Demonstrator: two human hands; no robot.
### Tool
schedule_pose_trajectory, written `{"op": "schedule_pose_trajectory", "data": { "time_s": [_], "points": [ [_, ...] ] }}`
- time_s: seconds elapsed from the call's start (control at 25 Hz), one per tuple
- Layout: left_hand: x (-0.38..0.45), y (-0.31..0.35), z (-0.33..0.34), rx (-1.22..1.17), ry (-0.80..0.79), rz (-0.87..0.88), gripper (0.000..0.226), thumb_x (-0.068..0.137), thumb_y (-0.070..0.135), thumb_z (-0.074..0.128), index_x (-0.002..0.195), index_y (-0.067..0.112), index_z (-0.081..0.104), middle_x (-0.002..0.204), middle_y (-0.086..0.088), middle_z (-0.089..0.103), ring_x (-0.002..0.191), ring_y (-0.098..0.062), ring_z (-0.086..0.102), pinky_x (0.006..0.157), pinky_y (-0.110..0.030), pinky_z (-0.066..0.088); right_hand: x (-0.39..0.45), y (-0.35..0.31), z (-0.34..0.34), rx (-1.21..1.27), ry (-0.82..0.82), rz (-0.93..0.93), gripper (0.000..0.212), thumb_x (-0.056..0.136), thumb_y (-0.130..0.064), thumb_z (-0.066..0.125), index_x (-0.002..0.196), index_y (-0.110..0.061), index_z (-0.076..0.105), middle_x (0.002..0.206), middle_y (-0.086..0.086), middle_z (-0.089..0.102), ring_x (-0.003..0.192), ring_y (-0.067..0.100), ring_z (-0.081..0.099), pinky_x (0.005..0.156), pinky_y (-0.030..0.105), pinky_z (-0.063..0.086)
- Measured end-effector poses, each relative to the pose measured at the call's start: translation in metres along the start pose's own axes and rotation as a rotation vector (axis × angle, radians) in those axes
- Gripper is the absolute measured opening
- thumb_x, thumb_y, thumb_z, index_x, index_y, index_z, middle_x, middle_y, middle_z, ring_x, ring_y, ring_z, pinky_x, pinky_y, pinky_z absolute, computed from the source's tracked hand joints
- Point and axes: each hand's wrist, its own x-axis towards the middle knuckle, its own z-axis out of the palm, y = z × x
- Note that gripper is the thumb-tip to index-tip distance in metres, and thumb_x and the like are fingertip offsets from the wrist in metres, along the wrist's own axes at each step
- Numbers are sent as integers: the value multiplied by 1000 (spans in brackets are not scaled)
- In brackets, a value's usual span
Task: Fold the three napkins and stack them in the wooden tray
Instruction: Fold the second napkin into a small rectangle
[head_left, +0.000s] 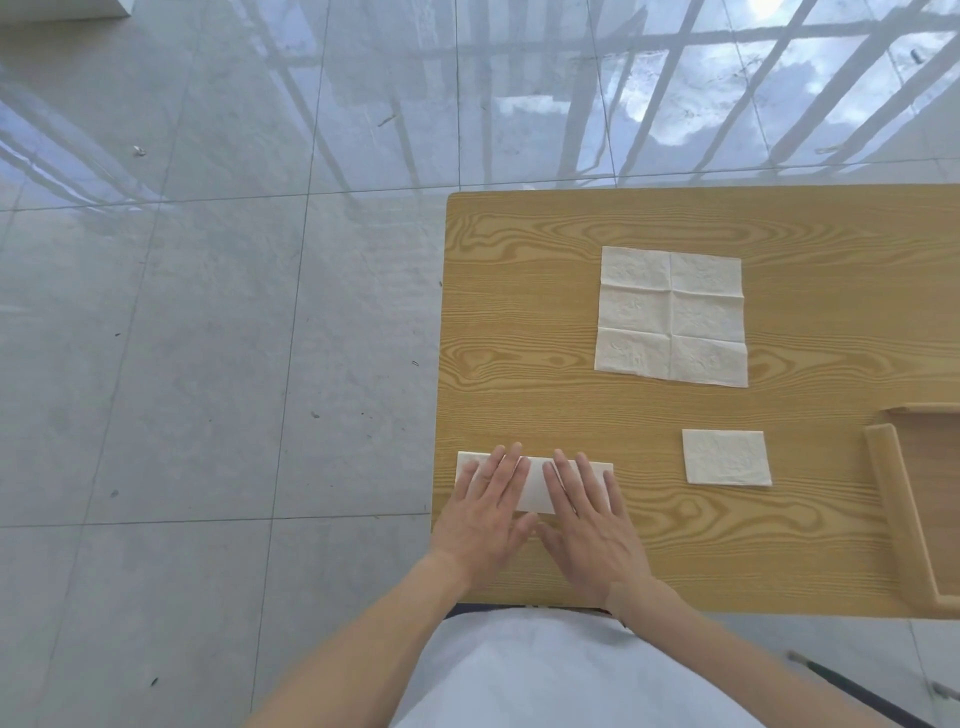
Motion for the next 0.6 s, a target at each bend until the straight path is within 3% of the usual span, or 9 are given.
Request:
{"op": "schedule_pose_trajectory", "data": {
  "time_s": [0.08, 0.24, 0.44, 0.6],
  "points": [
    [5, 6, 6, -5, -42, -22, 74, 96, 62, -10, 154, 16, -16, 162, 1, -27, 147, -16, -27, 121, -43, -15, 6, -5, 6, -3, -6, 16, 71, 98, -51, 23, 155, -11, 18, 164, 6, 9, 151, 33, 7, 116, 57, 9],
    [8, 10, 17, 14, -73, -48, 70, 96, 62, -7, 147, 21, -32, 158, 3, -36, 145, -15, -32, 117, -44, -18, 12, 0, 27, -17, -25, 36, 74, 99, -55, 28, 157, -15, 4, 166, 5, -2, 152, 32, -4, 117, 61, 6],
    [6, 0, 24, 29, -52, -50, 74, 99, 60, 1, 154, 15, -16, 163, 0, -24, 149, -16, -22, 120, -44, -8, 12, 7, 41, -7, 9, 54, 74, 99, -61, 20, 157, -18, 4, 167, 1, 0, 152, 28, -2, 119, 58, 6],
    [-6, -32, 23, 15, -22, -128, 71, 101, 56, 3, 156, 11, -4, 165, -3, -13, 151, -19, -12, 121, -45, 0, 1, 32, 45, 20, 48, 197, 70, 100, -58, 15, 157, -19, 2, 167, -1, 0, 152, 23, -3, 121, 52, 4]
  ]
}}
